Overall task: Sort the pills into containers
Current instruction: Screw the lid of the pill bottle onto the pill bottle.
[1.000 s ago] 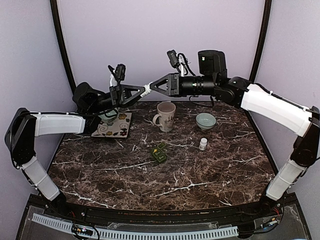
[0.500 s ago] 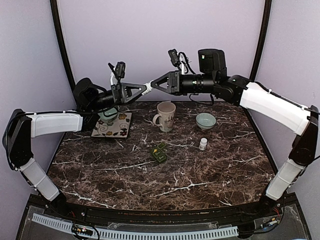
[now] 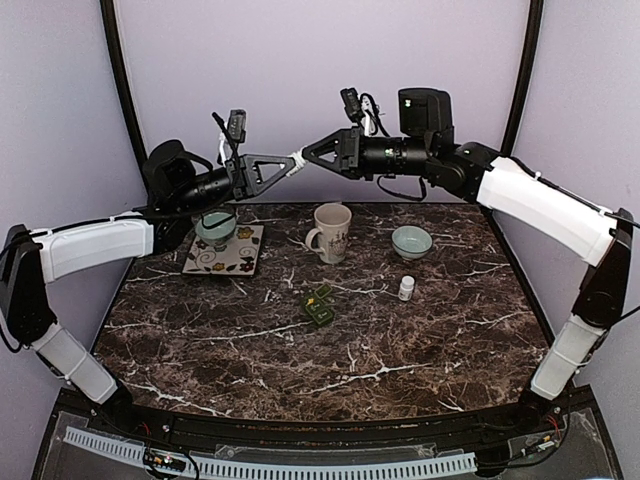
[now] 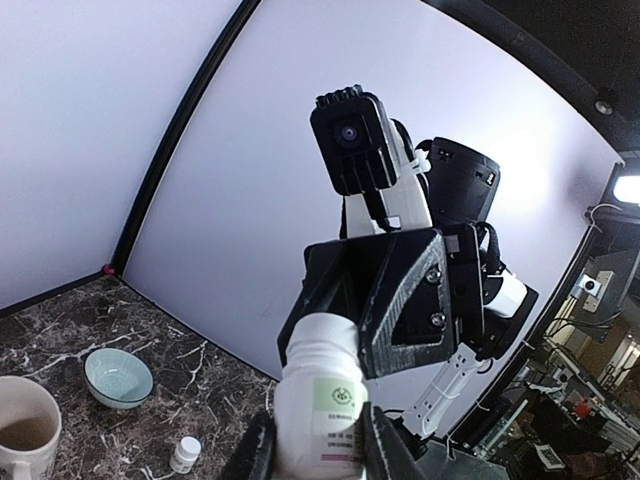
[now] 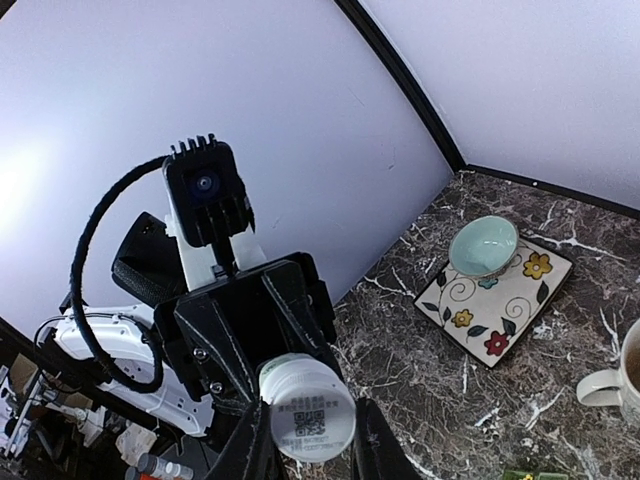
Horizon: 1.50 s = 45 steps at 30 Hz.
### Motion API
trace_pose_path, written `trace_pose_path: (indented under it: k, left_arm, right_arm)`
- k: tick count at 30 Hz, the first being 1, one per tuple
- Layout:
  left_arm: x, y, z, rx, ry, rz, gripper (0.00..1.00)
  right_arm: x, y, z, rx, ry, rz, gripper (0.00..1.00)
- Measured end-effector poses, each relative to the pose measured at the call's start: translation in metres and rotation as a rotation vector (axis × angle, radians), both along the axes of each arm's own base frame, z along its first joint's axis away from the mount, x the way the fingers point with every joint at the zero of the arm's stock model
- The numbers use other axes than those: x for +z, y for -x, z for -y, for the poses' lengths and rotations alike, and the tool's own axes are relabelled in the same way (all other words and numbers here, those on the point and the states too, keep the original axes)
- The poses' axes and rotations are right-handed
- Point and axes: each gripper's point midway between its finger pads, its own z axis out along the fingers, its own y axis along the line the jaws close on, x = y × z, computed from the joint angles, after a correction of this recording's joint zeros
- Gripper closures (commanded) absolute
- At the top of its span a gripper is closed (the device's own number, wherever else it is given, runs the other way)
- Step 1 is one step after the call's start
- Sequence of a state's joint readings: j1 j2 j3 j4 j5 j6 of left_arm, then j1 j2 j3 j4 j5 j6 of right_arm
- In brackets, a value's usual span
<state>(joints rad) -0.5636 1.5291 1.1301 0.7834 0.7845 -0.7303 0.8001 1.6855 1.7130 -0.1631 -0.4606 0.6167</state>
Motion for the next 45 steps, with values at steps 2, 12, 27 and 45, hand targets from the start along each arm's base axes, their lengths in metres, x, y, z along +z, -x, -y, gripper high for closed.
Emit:
trace_pose_path:
  k: [2, 12, 27, 45]
  left_arm:
    - [0.000, 0.000, 0.000, 0.016, -0.017, 0.017, 0.97]
    - [-0.012, -0.003, -0.001, 0.089, -0.115, 0.062, 0.97]
    - [-0.024, -0.010, 0.000, 0.209, -0.201, 0.118, 0.97]
    - [-0.011, -0.007, -0.008, 0.295, -0.125, 0.229, 0.97]
  right_arm:
    - [0.000, 0.000, 0.000, 0.003, -0.004, -0.014, 1.00]
    - [-0.013, -0.005, -0.002, -0.002, 0.019, -0.108, 1.00]
    - [-0.027, -0.015, -0.003, -0.005, 0.003, -0.249, 1.00]
    - [-0.012, -0.014, -0.012, 0.059, -0.120, -0.411, 1.00]
